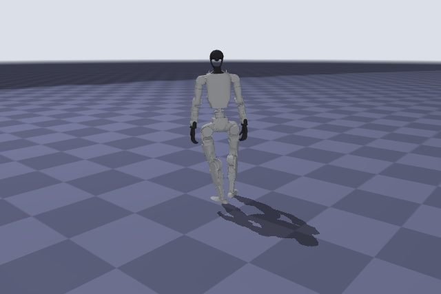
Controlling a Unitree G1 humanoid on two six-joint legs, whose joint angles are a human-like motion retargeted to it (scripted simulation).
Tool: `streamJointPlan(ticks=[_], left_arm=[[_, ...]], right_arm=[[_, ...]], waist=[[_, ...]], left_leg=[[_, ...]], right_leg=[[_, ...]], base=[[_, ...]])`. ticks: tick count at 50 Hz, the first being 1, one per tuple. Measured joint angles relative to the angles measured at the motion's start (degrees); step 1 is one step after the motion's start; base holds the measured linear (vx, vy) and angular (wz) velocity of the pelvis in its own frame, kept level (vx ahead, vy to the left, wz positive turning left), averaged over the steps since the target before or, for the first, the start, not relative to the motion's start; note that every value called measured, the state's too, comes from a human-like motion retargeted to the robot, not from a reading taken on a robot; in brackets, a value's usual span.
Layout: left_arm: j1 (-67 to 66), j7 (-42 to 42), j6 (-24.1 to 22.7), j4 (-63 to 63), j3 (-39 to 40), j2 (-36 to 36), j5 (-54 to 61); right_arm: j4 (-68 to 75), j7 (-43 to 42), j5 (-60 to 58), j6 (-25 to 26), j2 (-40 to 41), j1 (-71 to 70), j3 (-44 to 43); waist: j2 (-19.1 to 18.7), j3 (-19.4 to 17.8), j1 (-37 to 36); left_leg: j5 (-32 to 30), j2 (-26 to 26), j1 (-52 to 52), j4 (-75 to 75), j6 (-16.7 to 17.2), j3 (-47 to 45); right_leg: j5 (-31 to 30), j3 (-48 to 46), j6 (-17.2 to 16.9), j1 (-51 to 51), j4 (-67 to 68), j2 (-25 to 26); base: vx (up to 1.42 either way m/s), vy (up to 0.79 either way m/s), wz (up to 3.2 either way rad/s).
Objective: In place motions
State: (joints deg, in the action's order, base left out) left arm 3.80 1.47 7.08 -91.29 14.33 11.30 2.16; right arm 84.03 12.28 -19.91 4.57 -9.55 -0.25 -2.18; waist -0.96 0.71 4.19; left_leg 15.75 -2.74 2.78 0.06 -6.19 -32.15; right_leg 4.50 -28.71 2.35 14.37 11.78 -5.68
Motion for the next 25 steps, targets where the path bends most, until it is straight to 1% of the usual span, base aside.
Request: streamJointPlan(ticks=[2,5,7,10,12,13,15,18,20,25], left_arm=[[-0.2,0.4,0.0,0.6,0.0,-0.7,-0.4],[0.1,1.0,0.1,0.9,-0.5,-1.8,-0.9],[0.6,1.2,0.4,0.8,-1.2,-2.5,-1.2],[1.8,1.3,0.5,1.0,-2.3,-3.8,-1.3],[2.4,1.5,0.5,1.3,-2.9,-4.3,-1.3],[2.7,1.7,0.6,1.6,-3.4,-4.6,-1.4],[3.4,1.9,0.5,2.2,-4.6,-5.5,-1.2],[5.1,2.3,0.1,2.1,-7.4,-6.1,0.0],[6.4,3.0,0.2,1.9,-8.9,-6.3,-0.5],[8.7,2.9,-0.1,3.2,-10.8,-7.4,-4.4]], right_arm=[[1.7,-0.7,1.3,0.6,-0.5,-0.4,-0.8],[4.2,-1.7,3.8,1.1,-1.1,-1.1,-2.1],[5.3,-1.9,5.3,1.3,-1.2,-1.3,-2.8],[5.8,-2.2,6.4,1.3,-1.0,-1.2,-3.2],[5.8,-2.3,6.6,1.3,-0.7,-1.1,-3.1],[5.8,-2.2,6.6,1.4,-0.5,-1.0,-3.0],[5.9,-2.0,6.3,1.6,0.1,-1.3,-2.8],[4.9,-2.1,5.0,1.6,1.1,-1.9,-2.3],[3.9,-2.2,3.9,1.3,1.7,-2.0,-1.6],[2.7,-3.3,2.9,0.8,2.7,-2.3,-0.5]], waist=[[-1.0,0.5,0.3],[-2.5,1.2,1.1],[-3.4,1.8,1.5],[-4.0,2.8,1.4],[-3.5,3.4,0.9],[-3.2,3.6,0.3],[-2.7,3.7,-0.4],[-3.1,2.8,2.1],[-4.1,2.3,5.2],[-6.5,2.9,9.1]], left_leg=[[0.6,1.2,-0.5,0.3,0.4,-3.3],[1.5,2.9,-1.1,0.8,1.2,-8.9],[2.0,3.8,-1.4,1.1,1.8,-12.1],[2.7,4.3,-1.2,1.1,2.8,-17.9],[3.1,3.4,-0.7,1.0,3.2,-21.2],[3.2,3.0,-0.4,0.9,3.6,-23.1],[3.3,2.5,0.4,0.8,4.2,-26.2],[3.3,2.4,1.5,0.7,4.6,-27.3],[3.3,2.8,2.1,0.6,4.8,-26.6],[3.2,3.6,2.7,-0.4,5.8,-27.3]], right_leg=[[1.1,-5.6,1.4,-0.8,1.5,-0.3],[3.6,-10.8,3.6,-1.8,3.7,-0.1],[5.0,-15.0,3.7,-3.0,4.2,-0.4],[6.6,-22.3,2.8,-5.9,2.6,-0.7],[5.4,-23.9,2.1,-6.5,0.4,-0.1],[3.0,-23.2,2.1,-6.1,-0.3,0.0],[-0.8,-17.8,2.2,-4.4,-0.6,0.2],[-1.8,-16.2,2.4,-5.2,-2.9,1.4],[-2.2,-15.5,2.3,-6.0,-4.3,2.3],[-1.9,-12.4,2.4,-6.4,-5.7,4.6]], base=[[-0.4,0.14,-1.89],[-0.38,0.14,-1.69],[-0.33,0.09,-1.53],[-0.3,0.05,-1.65],[-0.21,0.01,-1.48],[-0.19,0.01,-1.47],[-0.23,0.0,-1.18],[-0.27,0.0,-0.32],[-0.26,0.02,0.15],[-0.11,0.02,-0.09]])
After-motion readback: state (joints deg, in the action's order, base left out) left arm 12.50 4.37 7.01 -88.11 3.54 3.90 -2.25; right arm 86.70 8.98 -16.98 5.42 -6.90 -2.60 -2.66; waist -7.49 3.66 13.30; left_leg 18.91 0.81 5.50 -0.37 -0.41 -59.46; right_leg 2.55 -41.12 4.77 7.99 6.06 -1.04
